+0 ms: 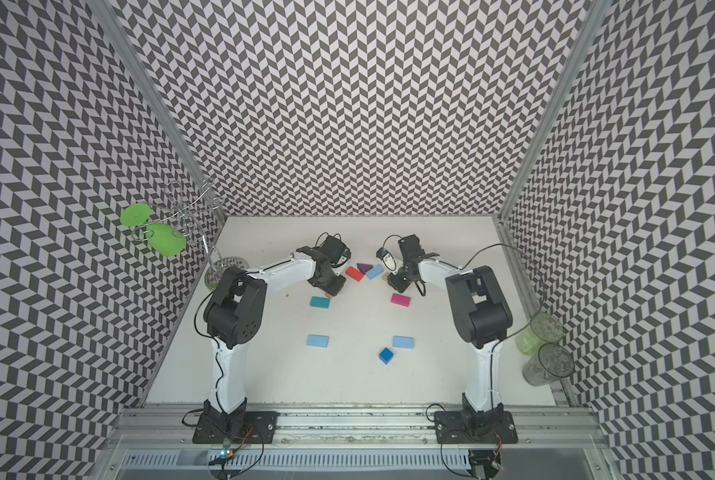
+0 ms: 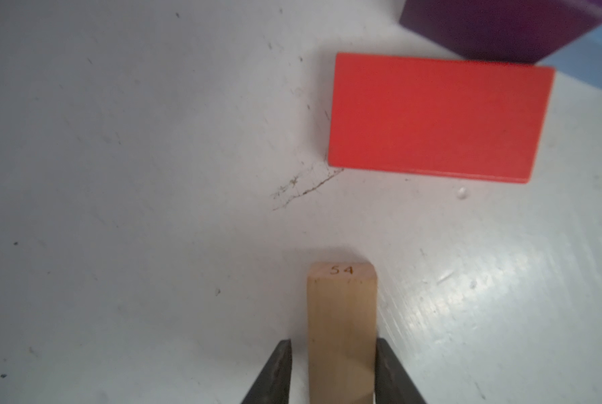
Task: Assemble a heart with building blocks
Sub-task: Assemble the building block at the center of the board.
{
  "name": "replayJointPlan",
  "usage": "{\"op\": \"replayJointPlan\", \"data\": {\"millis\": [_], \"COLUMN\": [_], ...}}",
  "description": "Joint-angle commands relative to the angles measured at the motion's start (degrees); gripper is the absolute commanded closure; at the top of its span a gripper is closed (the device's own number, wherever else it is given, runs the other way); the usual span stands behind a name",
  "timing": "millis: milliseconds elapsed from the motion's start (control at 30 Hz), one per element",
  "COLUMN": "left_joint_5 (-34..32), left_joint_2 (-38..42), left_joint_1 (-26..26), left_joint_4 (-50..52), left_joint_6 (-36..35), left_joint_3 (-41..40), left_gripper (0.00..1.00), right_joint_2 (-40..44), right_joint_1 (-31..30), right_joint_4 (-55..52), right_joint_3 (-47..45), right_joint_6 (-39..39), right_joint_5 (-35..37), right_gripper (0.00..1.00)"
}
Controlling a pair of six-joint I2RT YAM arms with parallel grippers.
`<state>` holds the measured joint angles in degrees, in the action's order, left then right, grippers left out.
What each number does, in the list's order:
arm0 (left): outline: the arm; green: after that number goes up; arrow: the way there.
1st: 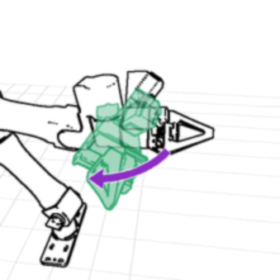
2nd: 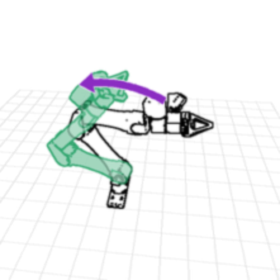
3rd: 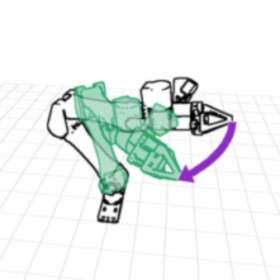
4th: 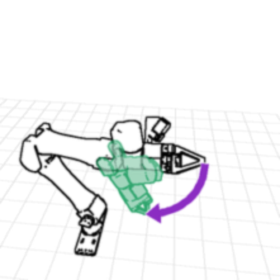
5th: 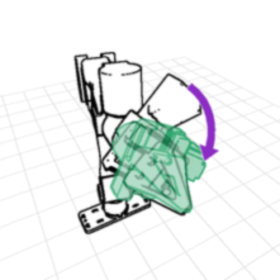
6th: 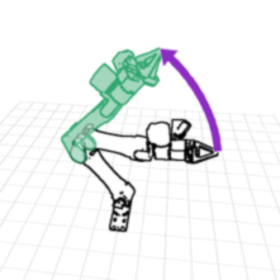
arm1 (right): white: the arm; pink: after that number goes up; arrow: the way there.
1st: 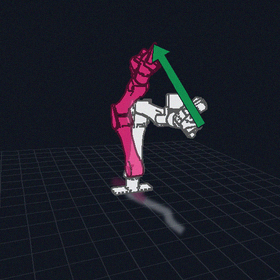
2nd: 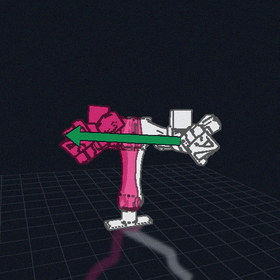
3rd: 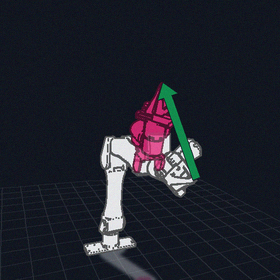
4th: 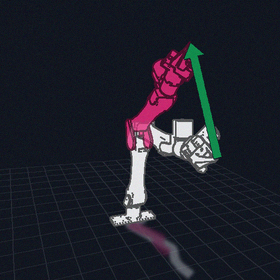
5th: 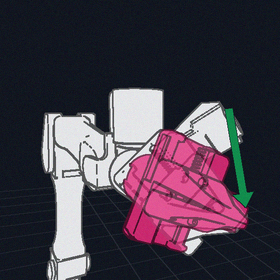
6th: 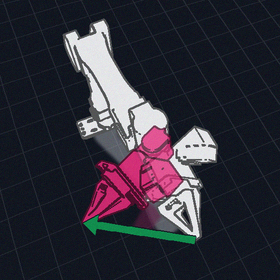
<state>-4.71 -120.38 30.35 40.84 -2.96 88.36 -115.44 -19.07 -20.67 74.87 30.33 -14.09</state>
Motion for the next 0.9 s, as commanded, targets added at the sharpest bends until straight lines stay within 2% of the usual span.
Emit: {"op": "replayJointPlan", "data": {"millis": [0, 200, 367, 867], "left_joint_5": [-0.5, -0.1, 0.7, -0.7], "left_joint_2": [2.1, 2.3, 1.1, -2.8], "left_joint_1": [-0.3, -0.2, -0.2, 0.5], "left_joint_4": [2.3, 2.7, 2.8, 0.7], "left_joint_6": [0.0, -0.1, -0.3, -1.9], "left_joint_3": [0.1, -0.4, 0.3, 5.6], "left_gripper": [0.6, 0.64, 0.78, 0.83], "right_joint_2": [-0.9, -1.2, -1.5, -2.9], "right_joint_1": [-0.4, -0.4, -0.4, -0.6], "right_joint_4": [-0.1, 0.0, -0.3, 0.0], "right_joint_3": [0.1, 0.1, 0.6, 2.1], "right_joint_6": [-0.8, -0.8, -0.9, -2.0], "right_joint_5": [-0.2, -0.2, -0.1, 0.8], "right_gripper": [1.0, 1.0, 1.0, 1.0]}}
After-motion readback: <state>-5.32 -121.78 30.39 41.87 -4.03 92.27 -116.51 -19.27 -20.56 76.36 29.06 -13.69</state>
